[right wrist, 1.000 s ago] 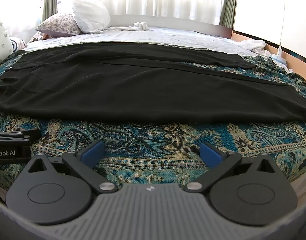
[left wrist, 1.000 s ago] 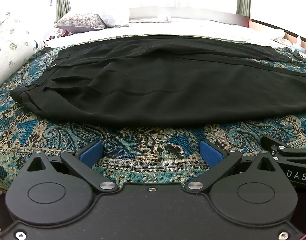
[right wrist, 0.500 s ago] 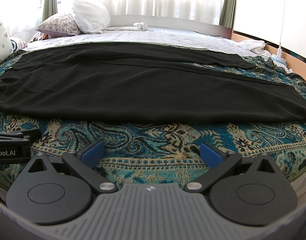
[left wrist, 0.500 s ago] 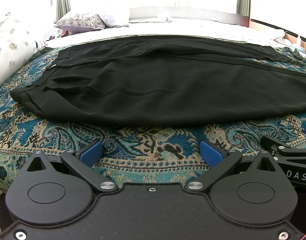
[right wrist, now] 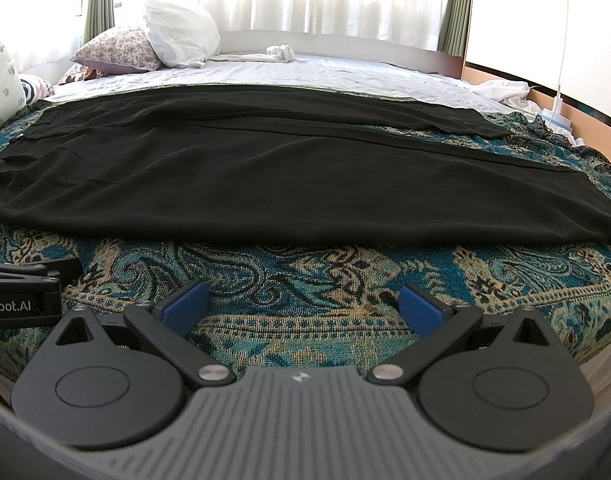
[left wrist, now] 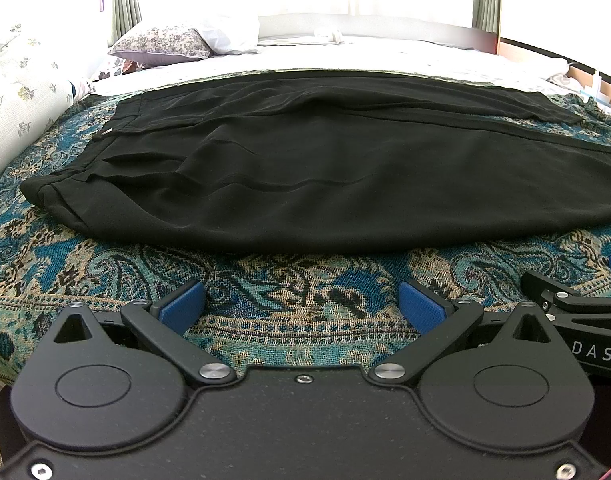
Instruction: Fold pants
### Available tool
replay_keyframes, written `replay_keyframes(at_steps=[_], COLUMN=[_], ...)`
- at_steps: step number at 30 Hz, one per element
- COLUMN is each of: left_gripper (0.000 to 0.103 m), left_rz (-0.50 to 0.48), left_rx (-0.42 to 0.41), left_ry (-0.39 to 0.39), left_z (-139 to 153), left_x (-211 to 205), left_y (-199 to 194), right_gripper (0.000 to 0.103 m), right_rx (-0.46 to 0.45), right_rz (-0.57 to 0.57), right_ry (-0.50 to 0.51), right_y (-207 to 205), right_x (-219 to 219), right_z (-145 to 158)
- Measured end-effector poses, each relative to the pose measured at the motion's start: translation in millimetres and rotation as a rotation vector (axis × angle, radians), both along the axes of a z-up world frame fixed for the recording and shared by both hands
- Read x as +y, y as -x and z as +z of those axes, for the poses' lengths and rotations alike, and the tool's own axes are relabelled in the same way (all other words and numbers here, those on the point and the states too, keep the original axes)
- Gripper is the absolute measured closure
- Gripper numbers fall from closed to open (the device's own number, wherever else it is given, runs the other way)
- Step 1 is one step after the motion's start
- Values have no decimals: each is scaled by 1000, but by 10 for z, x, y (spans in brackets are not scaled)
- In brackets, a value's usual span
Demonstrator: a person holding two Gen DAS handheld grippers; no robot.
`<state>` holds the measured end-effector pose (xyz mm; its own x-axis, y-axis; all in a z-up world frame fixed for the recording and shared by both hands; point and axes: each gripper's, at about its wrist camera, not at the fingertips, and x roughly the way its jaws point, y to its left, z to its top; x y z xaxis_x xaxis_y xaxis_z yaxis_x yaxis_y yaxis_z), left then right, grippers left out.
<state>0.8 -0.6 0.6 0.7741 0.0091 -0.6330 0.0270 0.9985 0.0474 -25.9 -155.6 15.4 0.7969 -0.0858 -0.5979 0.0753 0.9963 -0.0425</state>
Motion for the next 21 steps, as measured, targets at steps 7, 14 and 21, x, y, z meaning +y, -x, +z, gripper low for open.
replay_keyframes(at_steps=[7, 14, 21], left_gripper=[0, 0, 0], left_rz=[0, 0, 0], left_rx=[0, 0, -1], left_ry=[0, 0, -1], left_z=[3, 6, 8], left_x=[-2, -4, 1], left_y=[-1, -2, 1], right_gripper=[0, 0, 0], right_rx=[0, -1, -1], right_rz=[0, 0, 0], right_ry=[0, 0, 1], right_y=[3, 2, 3], right_x=[2, 1, 1], right_z=[3, 2, 0])
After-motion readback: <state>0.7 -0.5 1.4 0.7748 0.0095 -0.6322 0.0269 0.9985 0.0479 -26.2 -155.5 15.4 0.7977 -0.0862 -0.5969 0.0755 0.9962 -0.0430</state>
